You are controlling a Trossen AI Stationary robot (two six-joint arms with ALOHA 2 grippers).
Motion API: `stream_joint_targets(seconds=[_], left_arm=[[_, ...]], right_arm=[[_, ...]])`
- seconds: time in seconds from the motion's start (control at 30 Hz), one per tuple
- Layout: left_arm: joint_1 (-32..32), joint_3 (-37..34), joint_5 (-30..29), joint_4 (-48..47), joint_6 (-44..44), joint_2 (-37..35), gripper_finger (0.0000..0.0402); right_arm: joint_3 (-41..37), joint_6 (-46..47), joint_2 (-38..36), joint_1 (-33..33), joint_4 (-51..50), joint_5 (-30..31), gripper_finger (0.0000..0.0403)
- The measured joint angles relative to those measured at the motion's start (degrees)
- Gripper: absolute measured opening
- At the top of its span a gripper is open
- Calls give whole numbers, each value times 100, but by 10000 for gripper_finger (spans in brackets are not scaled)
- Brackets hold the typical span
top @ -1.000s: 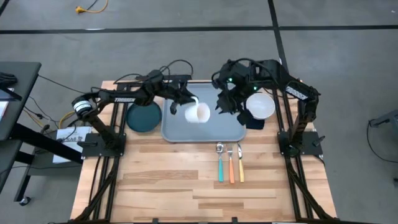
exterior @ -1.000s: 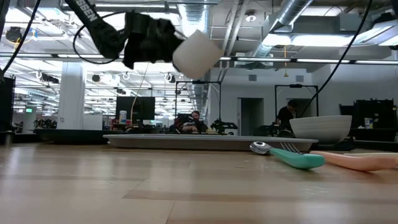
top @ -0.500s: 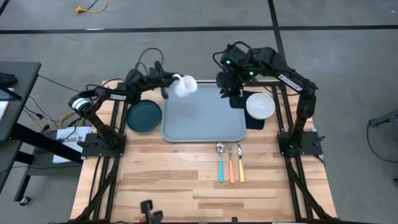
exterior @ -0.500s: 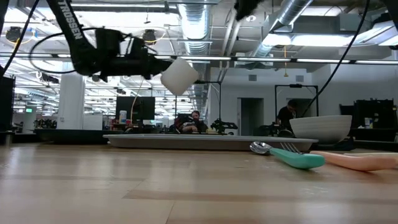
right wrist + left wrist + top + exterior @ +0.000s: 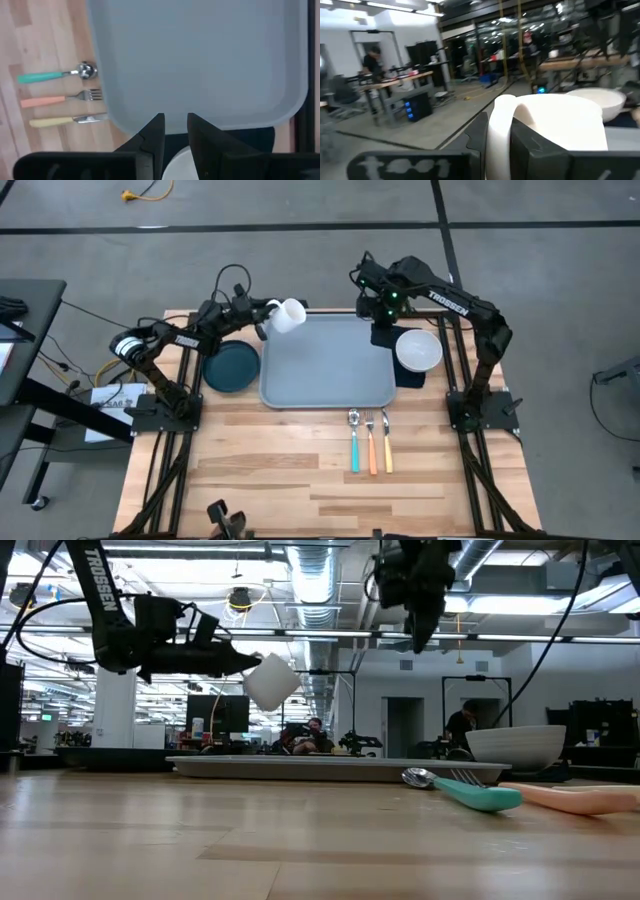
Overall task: Set up tray
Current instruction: Put the white mug on the gray tray
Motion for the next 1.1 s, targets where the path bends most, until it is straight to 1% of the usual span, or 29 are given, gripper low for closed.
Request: stream_joint_targets(seconds=[0.07, 0.33, 0.47, 0.53, 0.67, 0.77, 0.87, 1.03, 1.1], left_arm=[[45, -12, -11, -101, 35, 0, 31], [51, -9, -4, -309, 39, 0, 32], [95, -9, -480, -759, 185, 0, 32], [128, -9, -567, -977, 327, 0, 32], [143, -1, -273, -997, 387, 2, 33], [120, 106, -237, -1002, 387, 17, 33], [82, 318, -178, -927, 245, 281, 33], [-33, 833, 72, -874, -129, 1175, 33], [17, 907, 285, -807, -212, 1251, 33]], right_arm=[[-190, -1, 1, -63, 155, -1, 77], [-649, -1, -5, -30, 1515, -40, 77], [-820, 76, -5, 71, 2121, -199, 77], [-872, 149, -5, 141, 2274, -205, 77], [-957, 200, -5, 352, 2545, -206, 77], [-970, 196, -3, 509, 2601, -213, 77], [-970, 196, -3, 658, 2634, -214, 77], [-970, 234, -3, 881, 2748, -205, 77], [-970, 331, -3, 945, 2727, -201, 77]])
